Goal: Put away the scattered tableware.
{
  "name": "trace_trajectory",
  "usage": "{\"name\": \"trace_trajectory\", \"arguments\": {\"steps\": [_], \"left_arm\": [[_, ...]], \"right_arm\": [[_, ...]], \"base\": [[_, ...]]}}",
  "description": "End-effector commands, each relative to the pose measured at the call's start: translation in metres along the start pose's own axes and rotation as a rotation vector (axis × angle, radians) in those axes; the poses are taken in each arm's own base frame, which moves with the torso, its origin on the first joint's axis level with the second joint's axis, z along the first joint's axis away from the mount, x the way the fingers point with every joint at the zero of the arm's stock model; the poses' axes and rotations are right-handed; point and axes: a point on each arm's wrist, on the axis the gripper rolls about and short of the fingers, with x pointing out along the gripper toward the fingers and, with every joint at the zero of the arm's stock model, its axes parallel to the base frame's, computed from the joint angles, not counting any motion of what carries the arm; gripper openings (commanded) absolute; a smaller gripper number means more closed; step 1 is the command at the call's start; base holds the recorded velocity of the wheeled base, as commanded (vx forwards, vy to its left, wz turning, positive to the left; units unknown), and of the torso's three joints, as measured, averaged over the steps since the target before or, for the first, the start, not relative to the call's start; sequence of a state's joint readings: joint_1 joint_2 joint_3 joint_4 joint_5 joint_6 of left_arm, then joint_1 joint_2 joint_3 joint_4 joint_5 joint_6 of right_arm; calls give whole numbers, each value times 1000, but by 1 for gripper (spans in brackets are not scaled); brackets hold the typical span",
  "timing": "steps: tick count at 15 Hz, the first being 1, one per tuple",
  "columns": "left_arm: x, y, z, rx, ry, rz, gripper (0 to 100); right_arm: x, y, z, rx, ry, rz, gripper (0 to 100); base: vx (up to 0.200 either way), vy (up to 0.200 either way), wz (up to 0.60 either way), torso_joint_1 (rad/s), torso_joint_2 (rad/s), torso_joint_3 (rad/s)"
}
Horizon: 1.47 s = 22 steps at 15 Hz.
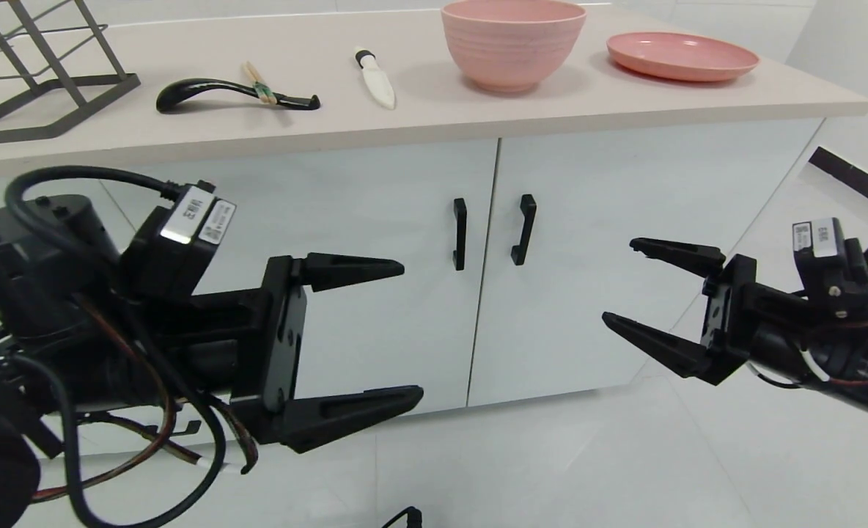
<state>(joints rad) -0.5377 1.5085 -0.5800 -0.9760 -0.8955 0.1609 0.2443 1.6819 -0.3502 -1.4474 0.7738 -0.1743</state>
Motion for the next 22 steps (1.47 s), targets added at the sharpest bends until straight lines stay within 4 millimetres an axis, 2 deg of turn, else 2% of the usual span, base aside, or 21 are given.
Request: {"name": "trace_trajectory", "arguments": {"steps": [1, 2, 3, 5, 6, 7, 9, 10, 14, 18, 20, 22], "left_arm": [[18, 20, -5, -9, 0, 30, 100], [25, 28, -5, 6, -11, 41, 100], [45, 45, -12, 52, -54, 40, 100], [64, 37, -21, 68, -94, 7, 100], [76, 20, -22, 12, -112, -7, 100], [80, 18, -17, 0, -132, -9, 100], [91, 30, -8, 24, -169, 43, 100], [98, 37, -11, 10, -170, 99, 100], [95, 38, -21, -35, -129, 122, 100], [97, 55, -44, -59, -72, 159, 100], [99, 56, -57, -56, -42, 157, 100], [99, 54, -62, -3, -26, 121, 100]], "right_arm": [[-10, -15, -13, -3, 24, 1, 100], [-14, -19, -16, -4, 31, -3, 100], [-21, -22, -22, 10, 46, 0, 100], [-24, -16, -25, 19, 54, 22, 100], [-25, -15, -25, 19, 56, 29, 100], [-22, -17, -24, 10, 48, 32, 100], [-13, -20, -28, 13, 35, 95, 100], [-2, -20, -30, 9, 22, 130, 100], [37, -28, -41, -3, -10, 200, 100], [68, -58, -71, -16, -19, 192, 100], [82, -71, -73, -48, -50, 191, 100], [91, -76, -76, -61, -65, 197, 100]], "base": [[0, 0, 0, 0, 0, 0], [0, 0, 0, 0, 0, 0], [0, 0, 0, 0, 0, 0], [0, 0, 0, 0, 0, 0], [0, 0, 0, 0, 0, 0], [0, 0, 0, 0, 0, 0], [0, 0, 0, 0, 0, 0], [0, 0, 0, 0, 0, 0], [0, 0, 0, 0, 0, 0], [0, 0, 0, 0, 0, 0], [0, 0, 0, 0, 0, 0], [0, 0, 0, 0, 0, 0]]}}
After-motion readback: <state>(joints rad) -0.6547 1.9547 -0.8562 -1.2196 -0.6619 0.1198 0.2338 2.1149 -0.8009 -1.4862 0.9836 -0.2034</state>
